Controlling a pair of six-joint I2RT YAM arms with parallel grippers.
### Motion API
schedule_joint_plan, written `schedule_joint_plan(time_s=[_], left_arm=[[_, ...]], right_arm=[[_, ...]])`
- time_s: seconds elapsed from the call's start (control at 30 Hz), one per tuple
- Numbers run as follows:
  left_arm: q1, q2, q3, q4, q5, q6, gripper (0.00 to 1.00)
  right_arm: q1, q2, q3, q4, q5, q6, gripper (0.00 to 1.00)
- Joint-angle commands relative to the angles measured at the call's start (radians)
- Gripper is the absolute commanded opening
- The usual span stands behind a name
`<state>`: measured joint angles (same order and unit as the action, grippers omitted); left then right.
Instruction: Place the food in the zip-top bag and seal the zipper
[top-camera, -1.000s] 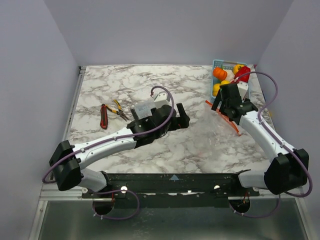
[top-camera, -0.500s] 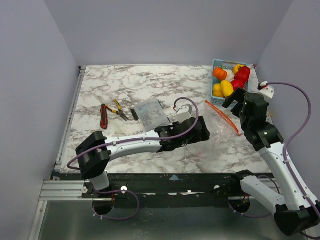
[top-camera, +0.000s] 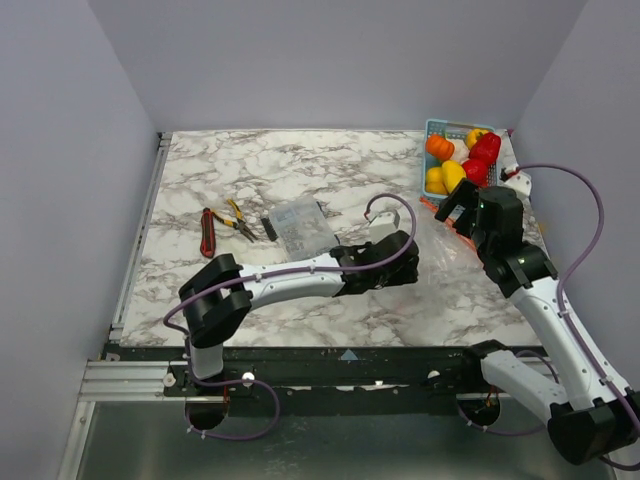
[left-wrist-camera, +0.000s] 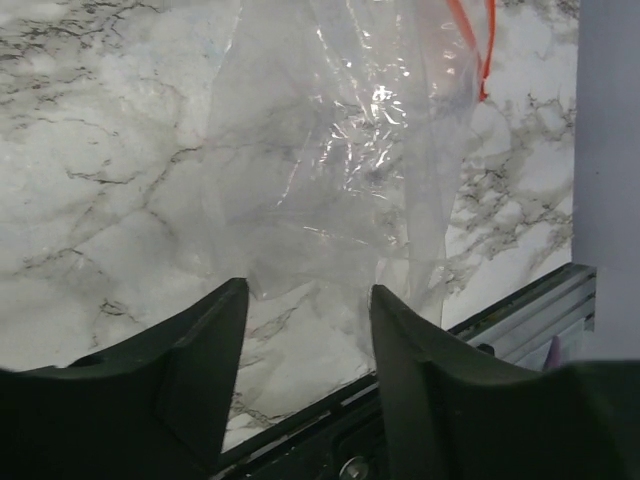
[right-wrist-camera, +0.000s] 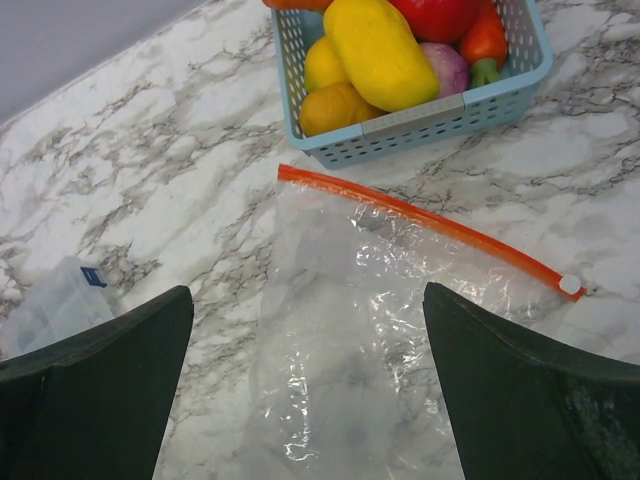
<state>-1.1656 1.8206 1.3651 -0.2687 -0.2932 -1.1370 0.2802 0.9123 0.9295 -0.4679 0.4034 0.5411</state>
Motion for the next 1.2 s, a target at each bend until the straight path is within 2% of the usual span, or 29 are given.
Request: schedule_joint_plan(time_s=[0.0,0.07,0.13,0.17,0.23,0.33,0.53,0.67,0.8,0.83,0.9,1.0,1.03,1.17], left_arm=[[0.038,-0.016,-0.034,0.012,0.025,0.110,0.43],[0.066,-0.028,-0.051,0.022,0.044,0.165,0.33],[0.108,-0.027,-0.057,0.041,0.108,0.235,0.30],[0.132,-0.024,-0.051,0.039,0.151,0.276,0.24],[0.175,-0.017,-0.030,0.001,0.201,0.332,0.00],[0.216,-0.032,-0.035,-0.020,0.228,0.423,0.00],[0.283,-0.105,-0.059,-0.063,0.243,0.580,0.00],[0.341,-0.103,0.019,-0.154,0.292,0.678,0.00],[0.383,-0.113,0.086,-0.240,0.345,0.680,0.00],[0.387,-0.121,0.098,-0.250,0.356,0.678,0.02],[0.404,-0.131,0.139,-0.290,0.391,0.677,0.20],[0.422,-0.159,0.175,-0.313,0.428,0.701,0.64],[0.427,-0.173,0.169,-0.301,0.441,0.709,0.75],[0.432,-0.244,0.106,-0.226,0.502,0.734,0.96]], right_arm=[[-0.004,0.016,-0.030,0.011,-0.063,-0.011,1.00],[-0.003,0.028,-0.041,0.012,-0.077,-0.013,1.00],[-0.004,0.047,-0.044,0.023,-0.136,-0.021,1.00],[-0.004,0.054,-0.043,0.028,-0.178,-0.031,1.00],[-0.004,0.064,-0.054,0.052,-0.221,-0.031,1.00],[-0.004,0.088,-0.065,0.068,-0.215,-0.036,1.00],[-0.016,0.231,-0.022,0.064,-0.080,-0.019,1.00],[-0.102,0.334,-0.018,0.089,-0.177,-0.008,1.00],[-0.194,0.333,-0.100,0.177,-0.319,0.000,1.00],[-0.230,0.330,-0.120,0.198,-0.385,0.002,1.00],[-0.295,0.327,-0.165,0.249,-0.502,0.010,1.00],[-0.351,0.334,-0.239,0.349,-0.642,0.009,1.00],[-0.360,0.350,-0.257,0.375,-0.683,0.008,1.00],[-0.378,0.419,-0.299,0.484,-0.811,0.043,0.98]])
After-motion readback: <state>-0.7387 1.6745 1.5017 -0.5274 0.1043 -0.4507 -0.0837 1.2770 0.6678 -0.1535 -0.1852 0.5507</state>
